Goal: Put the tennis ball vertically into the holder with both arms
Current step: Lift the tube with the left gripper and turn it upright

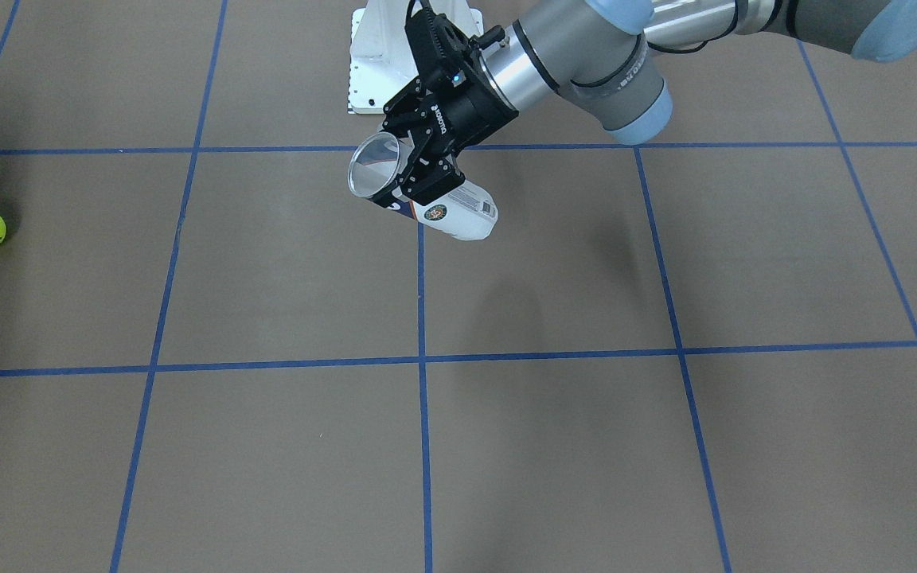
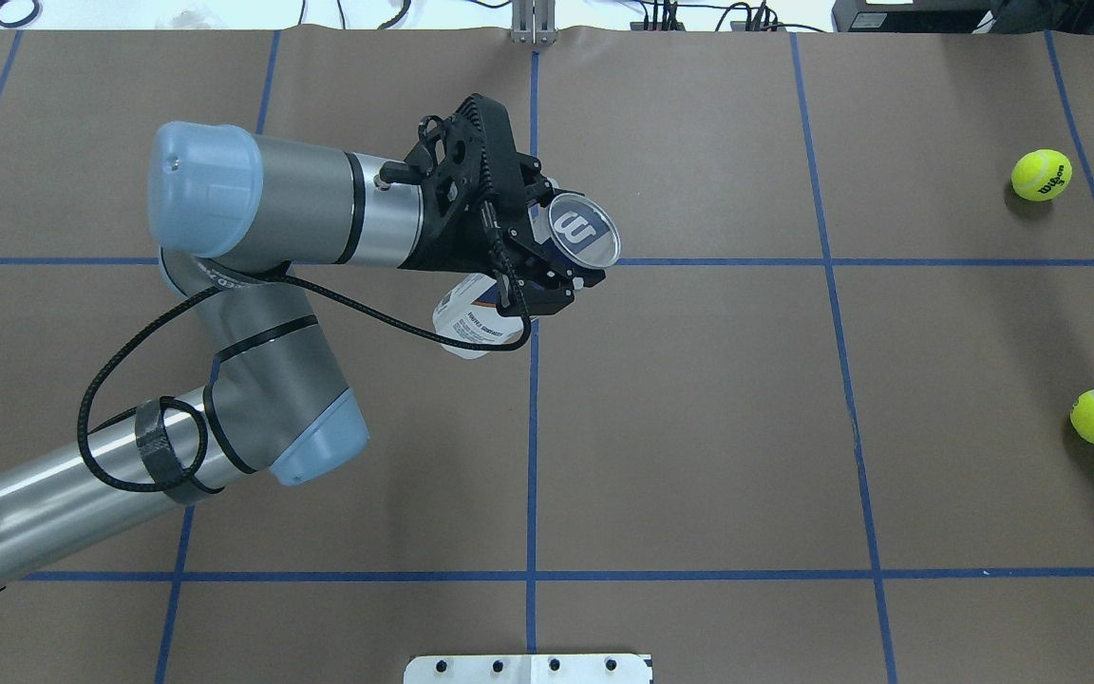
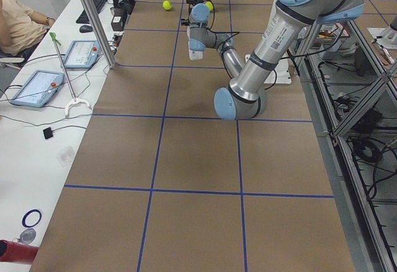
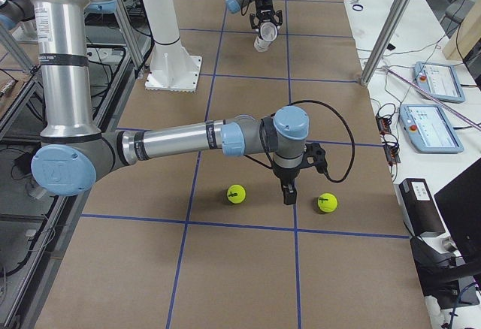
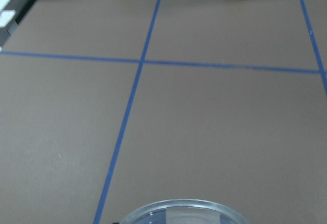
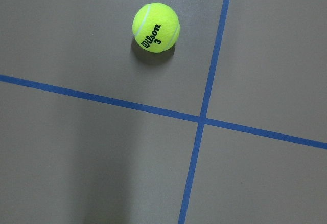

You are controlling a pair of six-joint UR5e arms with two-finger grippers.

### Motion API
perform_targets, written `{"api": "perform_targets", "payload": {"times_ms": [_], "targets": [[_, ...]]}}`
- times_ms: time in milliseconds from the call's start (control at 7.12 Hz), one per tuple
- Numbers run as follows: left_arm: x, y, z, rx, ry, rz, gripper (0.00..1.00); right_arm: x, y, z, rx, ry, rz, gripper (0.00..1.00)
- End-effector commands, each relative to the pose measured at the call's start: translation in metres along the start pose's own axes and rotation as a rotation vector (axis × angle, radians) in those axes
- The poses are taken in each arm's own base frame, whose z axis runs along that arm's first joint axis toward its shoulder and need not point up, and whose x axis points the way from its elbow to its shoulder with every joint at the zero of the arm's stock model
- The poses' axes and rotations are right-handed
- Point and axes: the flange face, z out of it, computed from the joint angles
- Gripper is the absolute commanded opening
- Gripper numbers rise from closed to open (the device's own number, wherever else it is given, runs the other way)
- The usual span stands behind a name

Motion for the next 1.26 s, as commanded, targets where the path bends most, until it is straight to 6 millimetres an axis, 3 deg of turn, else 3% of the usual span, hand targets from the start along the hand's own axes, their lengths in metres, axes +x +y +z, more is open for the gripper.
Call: {"api": "perform_targets", "payload": {"times_ms": [0, 281, 421, 562, 702, 983, 1124], "targets": [[-0.018, 0.028, 0.004, 0.229, -0.055, -0.015, 0.63, -0.002, -0.001, -0.002, 0.005, 0.000, -0.005, 1.00], [-0.033, 0.054, 0.007, 0.417, -0.125, -0.028, 0.61, -0.004, -0.002, -0.004, 0.010, 0.000, -0.009, 1.00], [-0.044, 0.082, 0.015, 0.505, -0.162, -0.030, 0.60, -0.004, -0.002, -0.005, 0.011, 0.000, -0.010, 1.00], [-0.042, 0.120, 0.021, 0.559, -0.197, -0.051, 0.24, -0.004, -0.002, -0.005, 0.010, 0.000, -0.009, 1.00], [-0.038, 0.126, 0.025, 0.568, -0.215, -0.070, 0.27, -0.005, -0.003, -0.006, 0.013, 0.001, -0.012, 1.00], [-0.039, 0.135, 0.032, 0.508, -0.224, -0.107, 0.51, -0.005, -0.005, -0.006, 0.014, 0.001, -0.013, 1.00], [-0.041, 0.147, 0.036, 0.481, -0.228, -0.111, 0.57, -0.005, -0.005, -0.006, 0.014, 0.001, -0.013, 1.00]]}}
